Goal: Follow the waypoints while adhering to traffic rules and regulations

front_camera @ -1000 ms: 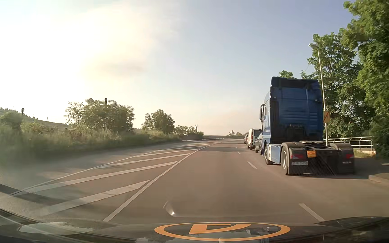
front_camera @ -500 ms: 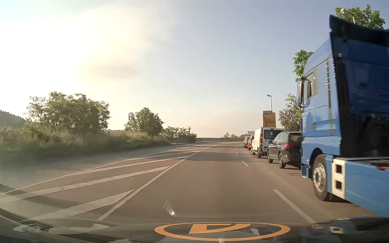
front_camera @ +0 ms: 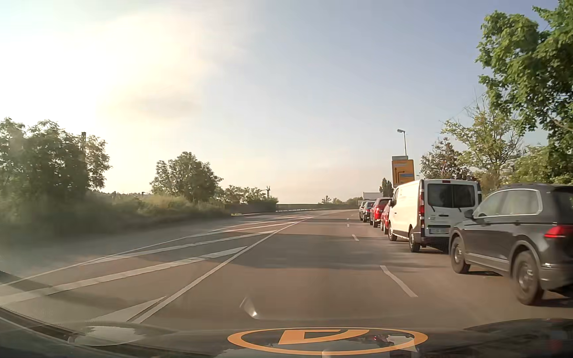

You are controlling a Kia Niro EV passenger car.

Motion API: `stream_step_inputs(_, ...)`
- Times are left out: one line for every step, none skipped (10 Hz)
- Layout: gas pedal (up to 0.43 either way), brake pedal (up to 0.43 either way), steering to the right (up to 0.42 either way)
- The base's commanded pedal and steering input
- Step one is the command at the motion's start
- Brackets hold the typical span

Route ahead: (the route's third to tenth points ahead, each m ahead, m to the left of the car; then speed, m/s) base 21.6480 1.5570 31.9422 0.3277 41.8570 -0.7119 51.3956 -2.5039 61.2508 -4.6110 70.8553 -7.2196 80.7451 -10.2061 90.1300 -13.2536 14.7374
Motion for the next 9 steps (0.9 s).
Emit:
stream_step_inputs(0.24,0.0,0.012)
stream_step_inputs(0.24,0.0,0.012)
stream_step_inputs(0.24,0.0,0.013)
stream_step_inputs(0.24,0.0,0.013)
stream_step_inputs(0.24,0.0,0.013)
stream_step_inputs(0.24,0.0,0.013)
stream_step_inputs(0.26,0.0,0.012)
stream_step_inputs(0.268,0.0,0.013)
stream_step_inputs(0.28,0.0,0.013)
